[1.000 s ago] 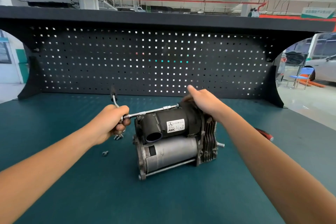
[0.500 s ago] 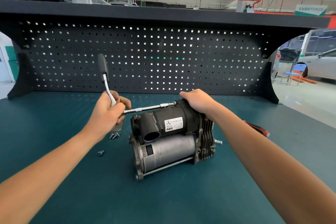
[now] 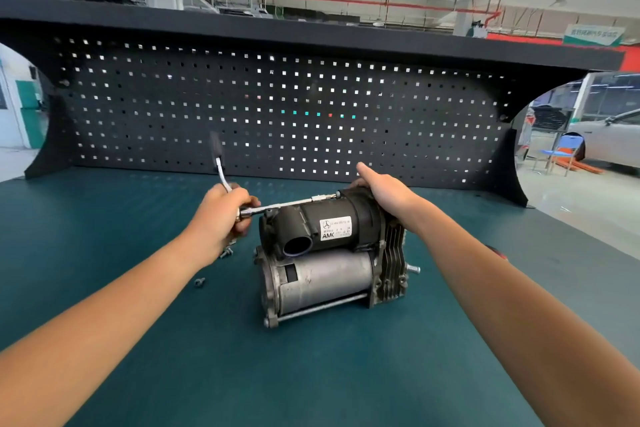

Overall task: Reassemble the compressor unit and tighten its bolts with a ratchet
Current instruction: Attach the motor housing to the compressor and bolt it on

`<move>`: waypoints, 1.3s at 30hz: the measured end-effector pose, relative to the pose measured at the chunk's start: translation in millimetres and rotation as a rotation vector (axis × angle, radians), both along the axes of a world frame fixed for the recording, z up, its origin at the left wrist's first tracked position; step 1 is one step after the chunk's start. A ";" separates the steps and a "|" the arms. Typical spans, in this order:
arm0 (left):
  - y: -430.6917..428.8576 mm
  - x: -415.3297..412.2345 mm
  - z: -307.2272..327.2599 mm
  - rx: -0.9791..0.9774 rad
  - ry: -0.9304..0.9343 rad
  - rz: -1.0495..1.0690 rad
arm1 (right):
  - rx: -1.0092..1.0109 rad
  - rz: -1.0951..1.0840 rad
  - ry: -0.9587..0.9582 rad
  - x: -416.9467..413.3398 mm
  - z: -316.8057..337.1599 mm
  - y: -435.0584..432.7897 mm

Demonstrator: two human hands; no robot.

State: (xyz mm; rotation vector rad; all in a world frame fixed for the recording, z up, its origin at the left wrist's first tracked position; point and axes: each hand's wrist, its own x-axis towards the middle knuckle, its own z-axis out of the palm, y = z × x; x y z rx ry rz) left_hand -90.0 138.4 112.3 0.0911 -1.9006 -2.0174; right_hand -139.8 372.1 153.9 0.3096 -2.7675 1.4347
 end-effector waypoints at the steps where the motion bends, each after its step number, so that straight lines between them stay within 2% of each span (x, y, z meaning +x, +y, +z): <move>1: 1.0 -2.1 0.8 0.102 -0.088 -0.023 | -0.014 0.012 0.006 -0.1 -1.4 0.7; 3: 1.2 -4.8 1.1 0.258 -0.245 -0.084 | -0.020 0.032 0.029 -1.3 -4.2 0.5; 5: 0.2 -7.1 -0.4 0.244 -0.294 -0.106 | -0.004 0.037 0.060 -3.5 -6.2 -0.6; 8: -2.1 -8.8 -1.8 0.127 -0.122 -0.050 | -0.007 0.028 0.078 -7.7 -7.6 -1.5; 12: -0.8 -6.0 -10.5 0.199 0.091 -0.085 | -0.009 0.014 0.105 -8.5 -9.7 -3.5; 16: -3.0 -4.8 -11.1 0.151 0.107 -0.095 | -0.027 -0.007 0.109 -8.0 -9.1 -3.3; 19: -0.9 -3.3 -4.1 0.137 0.023 -0.062 | -0.056 -0.002 0.076 -8.2 -8.0 -3.8; 23: -3.3 -1.7 8.1 0.355 -0.079 -0.089 | -0.252 0.030 0.088 -5.1 -5.6 8.5; 25: -20.9 5.0 12.5 0.477 -0.113 -0.132 | -0.343 -0.022 0.121 -5.0 -9.7 24.4; 27: -48.2 13.4 9.4 0.491 -0.118 -0.124 | -0.351 -0.061 0.116 -5.3 -24.1 43.6; 30: -92.5 28.5 -6.0 0.372 -0.190 -0.028 | -0.344 -0.064 0.019 0.4 -58.9 63.3; 35: -193.8 43.3 -45.0 0.178 -0.442 0.147 | -0.487 0.005 -0.102 7.7 -101.7 60.1; 39: -239.4 41.3 -73.7 -0.279 -0.587 0.254 | -0.477 -0.012 -0.025 11.2 -106.3 50.1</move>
